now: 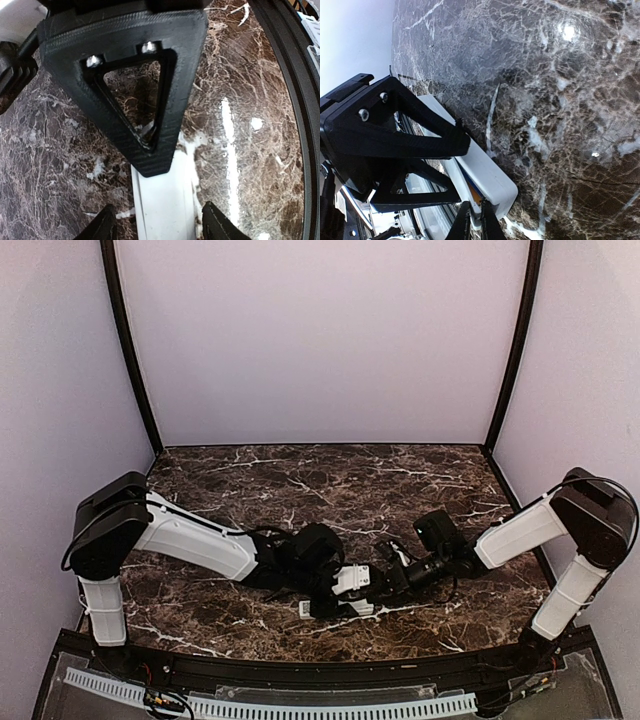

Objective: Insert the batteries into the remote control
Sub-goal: Hold the remote control at the center of the board.

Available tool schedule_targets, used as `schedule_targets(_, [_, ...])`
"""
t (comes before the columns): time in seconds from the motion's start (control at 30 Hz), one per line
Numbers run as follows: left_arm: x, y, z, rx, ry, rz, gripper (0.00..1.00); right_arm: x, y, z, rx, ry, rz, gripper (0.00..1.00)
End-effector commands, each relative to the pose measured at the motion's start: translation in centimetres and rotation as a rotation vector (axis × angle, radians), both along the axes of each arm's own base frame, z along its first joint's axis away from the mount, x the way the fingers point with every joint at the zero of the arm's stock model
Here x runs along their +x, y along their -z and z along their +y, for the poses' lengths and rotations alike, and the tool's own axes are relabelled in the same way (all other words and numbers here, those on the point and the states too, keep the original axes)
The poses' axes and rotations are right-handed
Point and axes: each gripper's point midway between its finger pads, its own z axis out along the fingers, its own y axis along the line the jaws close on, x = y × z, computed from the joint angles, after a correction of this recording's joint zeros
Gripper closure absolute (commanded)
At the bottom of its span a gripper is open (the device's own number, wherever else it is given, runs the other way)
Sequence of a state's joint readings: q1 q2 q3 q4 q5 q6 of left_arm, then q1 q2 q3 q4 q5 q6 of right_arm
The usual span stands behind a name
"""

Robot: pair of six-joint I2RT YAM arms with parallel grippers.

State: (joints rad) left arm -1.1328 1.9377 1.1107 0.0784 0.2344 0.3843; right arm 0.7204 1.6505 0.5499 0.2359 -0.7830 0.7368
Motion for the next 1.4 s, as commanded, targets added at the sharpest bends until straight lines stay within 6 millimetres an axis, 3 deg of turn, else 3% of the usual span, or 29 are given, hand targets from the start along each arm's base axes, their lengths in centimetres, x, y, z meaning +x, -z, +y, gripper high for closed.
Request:
schedule_targets(0.0, [0.2, 0.8, -0.1, 0.05, -0.016, 0.0, 0.47, -0.3, 1.6, -0.4, -0.072, 0.007, -0.016, 0.94])
schedule_targets(0.53, [-1.3, 2.1, 0.4, 0.074, 0.008, 0.063, 0.81, -0.3, 1.3, -0.1, -0.093, 0.011, -0.04, 0.9])
schedule_targets(0.7, [-1.4, 2.4, 0.5, 0.082, 0.014, 0.059, 0.99, -0.1, 0.8, 0.0, -0.109, 0.016, -0.051, 0.85])
schedule_targets(1.37, [-1.6, 3.6, 1.9, 0.14, 0.006, 0.064, 1.0, 0.5, -1.7, -0.8, -0.179, 0.026, -0.111, 0.72])
